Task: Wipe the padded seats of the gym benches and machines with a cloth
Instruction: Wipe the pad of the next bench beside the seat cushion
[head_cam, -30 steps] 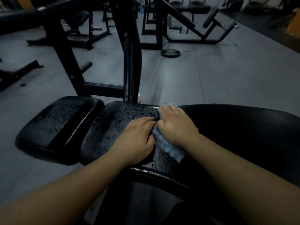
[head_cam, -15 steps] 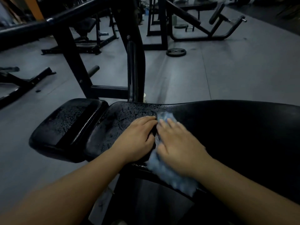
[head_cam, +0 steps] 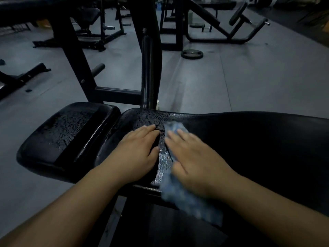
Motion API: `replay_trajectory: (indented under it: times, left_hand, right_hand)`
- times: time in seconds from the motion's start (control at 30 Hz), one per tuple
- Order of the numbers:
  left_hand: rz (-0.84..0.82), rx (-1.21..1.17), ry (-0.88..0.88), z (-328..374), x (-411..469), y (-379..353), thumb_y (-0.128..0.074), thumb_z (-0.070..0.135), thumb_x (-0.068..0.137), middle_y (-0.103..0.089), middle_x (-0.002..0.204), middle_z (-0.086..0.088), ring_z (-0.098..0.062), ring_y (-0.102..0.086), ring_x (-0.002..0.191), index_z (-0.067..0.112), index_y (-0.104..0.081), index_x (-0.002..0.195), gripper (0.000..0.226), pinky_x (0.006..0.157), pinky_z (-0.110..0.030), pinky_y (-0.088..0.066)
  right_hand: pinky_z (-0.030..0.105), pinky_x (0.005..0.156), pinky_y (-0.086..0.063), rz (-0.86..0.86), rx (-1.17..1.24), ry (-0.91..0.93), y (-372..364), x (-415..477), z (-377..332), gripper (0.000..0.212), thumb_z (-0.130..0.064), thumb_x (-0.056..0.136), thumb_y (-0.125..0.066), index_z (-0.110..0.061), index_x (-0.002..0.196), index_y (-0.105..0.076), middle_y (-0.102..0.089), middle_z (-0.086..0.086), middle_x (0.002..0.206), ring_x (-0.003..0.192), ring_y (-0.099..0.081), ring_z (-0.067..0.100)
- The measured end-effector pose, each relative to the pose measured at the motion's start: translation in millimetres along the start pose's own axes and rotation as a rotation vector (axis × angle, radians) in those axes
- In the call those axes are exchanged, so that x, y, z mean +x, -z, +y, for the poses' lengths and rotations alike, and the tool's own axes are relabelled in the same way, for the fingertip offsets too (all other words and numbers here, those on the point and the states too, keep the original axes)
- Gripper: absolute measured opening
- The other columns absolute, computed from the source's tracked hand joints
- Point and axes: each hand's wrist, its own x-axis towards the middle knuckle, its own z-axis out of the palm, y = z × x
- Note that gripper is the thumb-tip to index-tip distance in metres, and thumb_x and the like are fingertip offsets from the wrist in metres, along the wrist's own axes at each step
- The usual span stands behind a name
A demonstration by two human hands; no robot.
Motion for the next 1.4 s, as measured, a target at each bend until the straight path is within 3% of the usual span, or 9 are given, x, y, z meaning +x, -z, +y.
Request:
replay_trajectory:
  times: [0.13, 0.27, 0.4, 0.5, 0.7, 0.97, 1.13, 1.3, 1.4]
  left_hand:
    - [-0.019, 0.032, 0.008, 4.8, 5.3, -2.4, -0.016, 0.048, 0.086, -0.019, 0.164, 0.006, -0.013, -0.012, 0.151, 0.025, -0.028, 0.155, 0.073, 0.124, -0.037, -0.009]
    - [0.034, 0.027, 0.011, 6.4, 7.1, -4.0, -0.017, 0.045, 0.087, -0.029, 0.161, 0.005, -0.014, -0.021, 0.149, 0.024, -0.036, 0.152, 0.071, 0.123, -0.039, -0.014]
    - [0.062, 0.023, 0.011, 6.1, 8.9, -5.2, -0.008, 0.049, 0.079, -0.034, 0.159, 0.004, -0.013, -0.026, 0.147, 0.022, -0.040, 0.149, 0.081, 0.122, -0.037, -0.016]
    - [0.063, 0.025, 0.002, 6.4, 10.1, -5.4, -0.011, 0.046, 0.082, -0.033, 0.159, 0.003, -0.014, -0.026, 0.147, 0.022, -0.040, 0.150, 0.078, 0.122, -0.039, -0.017]
    - [0.061, -0.014, 0.023, 10.3, 7.7, -1.1, -0.025, 0.036, 0.087, -0.033, 0.159, 0.003, -0.015, -0.026, 0.147, 0.020, -0.040, 0.150, 0.067, 0.122, -0.036, -0.016]
    - [-0.040, -0.116, -0.005, -11.9, -2.9, 15.3, -0.053, 0.028, 0.101, -0.027, 0.162, 0.004, -0.012, -0.019, 0.150, 0.018, -0.039, 0.151, 0.053, 0.116, -0.018, -0.008]
    - [-0.006, -0.119, 0.005, -8.7, -4.8, 12.1, -0.049, 0.033, 0.100, -0.030, 0.161, 0.001, -0.015, -0.022, 0.149, 0.016, -0.042, 0.150, 0.053, 0.118, -0.021, -0.010]
    - [0.003, -0.192, 0.004, -15.2, -7.4, 16.6, -0.056, 0.023, 0.100, -0.035, 0.158, 0.000, -0.011, -0.028, 0.146, 0.012, -0.046, 0.147, 0.050, 0.109, -0.008, -0.009]
    - [0.006, -0.182, 0.007, -16.7, -6.2, 18.0, -0.056, 0.027, 0.100, -0.033, 0.159, 0.002, -0.010, -0.025, 0.147, 0.014, -0.044, 0.149, 0.052, 0.108, -0.008, -0.008]
  right_hand:
    - [0.028, 0.122, -0.005, -0.015, -0.021, -0.134, 9.9, -2.8, 45.0, 0.085, -0.048, 0.079, -0.006, -0.019, 0.158, -0.025, -0.017, -0.001, 0.166, 0.153, -0.010, 0.016]
    - [0.040, 0.101, -0.035, 0.043, -0.044, -0.377, 10.9, 68.0, 66.2, 0.042, -0.039, 0.090, -0.028, -0.016, 0.114, -0.054, -0.058, 0.011, 0.128, 0.119, -0.050, 0.029]
    - [0.038, 0.124, -0.011, 0.023, -0.026, -0.069, -0.5, 38.5, 20.5, 0.080, -0.046, 0.084, -0.011, -0.014, 0.154, -0.029, -0.024, 0.007, 0.164, 0.151, -0.017, 0.024]
    - [0.024, 0.120, 0.004, -0.035, 0.022, 0.029, 8.2, -6.5, 19.9, 0.087, -0.048, 0.077, -0.004, -0.022, 0.159, -0.019, -0.011, -0.005, 0.167, 0.153, -0.004, 0.013]
    - [0.037, 0.124, -0.006, 0.034, -0.050, -0.249, 3.2, 52.5, 38.9, 0.076, -0.043, 0.088, -0.016, -0.011, 0.157, -0.022, -0.016, 0.009, 0.166, 0.153, -0.009, 0.022]
    - [0.031, 0.115, -0.023, 0.036, -0.103, 0.128, -1.6, -48.0, 12.1, 0.069, -0.037, 0.084, -0.033, -0.004, 0.142, -0.053, -0.051, 0.014, 0.148, 0.138, -0.047, 0.030]
    - [0.035, 0.122, -0.007, -0.060, -0.123, -0.211, 4.7, 39.3, 27.2, 0.077, -0.056, 0.094, -0.011, -0.013, 0.157, -0.021, -0.013, 0.006, 0.167, 0.154, -0.007, 0.023]
    - [0.032, 0.123, -0.001, -0.037, -0.020, 0.095, -6.1, -11.5, -17.8, 0.087, -0.059, 0.084, -0.007, -0.016, 0.159, -0.019, -0.009, 0.001, 0.167, 0.154, -0.003, 0.018]
    - [0.023, 0.120, 0.001, -0.019, -0.063, 0.012, 4.0, -5.3, 18.6, 0.084, -0.061, 0.086, -0.006, -0.020, 0.159, -0.018, -0.011, -0.003, 0.167, 0.153, -0.005, 0.012]
